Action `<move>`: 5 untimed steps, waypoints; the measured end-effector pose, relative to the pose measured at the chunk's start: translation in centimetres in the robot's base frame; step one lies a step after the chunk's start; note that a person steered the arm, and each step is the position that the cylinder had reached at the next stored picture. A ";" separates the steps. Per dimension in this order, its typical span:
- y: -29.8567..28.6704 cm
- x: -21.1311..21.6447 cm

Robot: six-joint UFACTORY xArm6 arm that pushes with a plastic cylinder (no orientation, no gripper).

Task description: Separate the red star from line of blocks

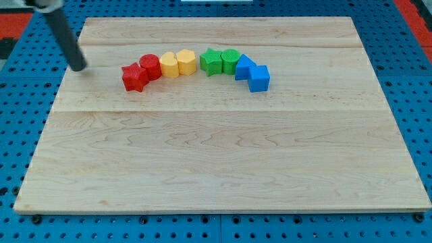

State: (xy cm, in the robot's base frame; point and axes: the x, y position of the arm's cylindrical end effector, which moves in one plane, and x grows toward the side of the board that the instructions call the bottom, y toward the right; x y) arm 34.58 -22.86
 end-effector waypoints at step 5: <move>5.6 -0.4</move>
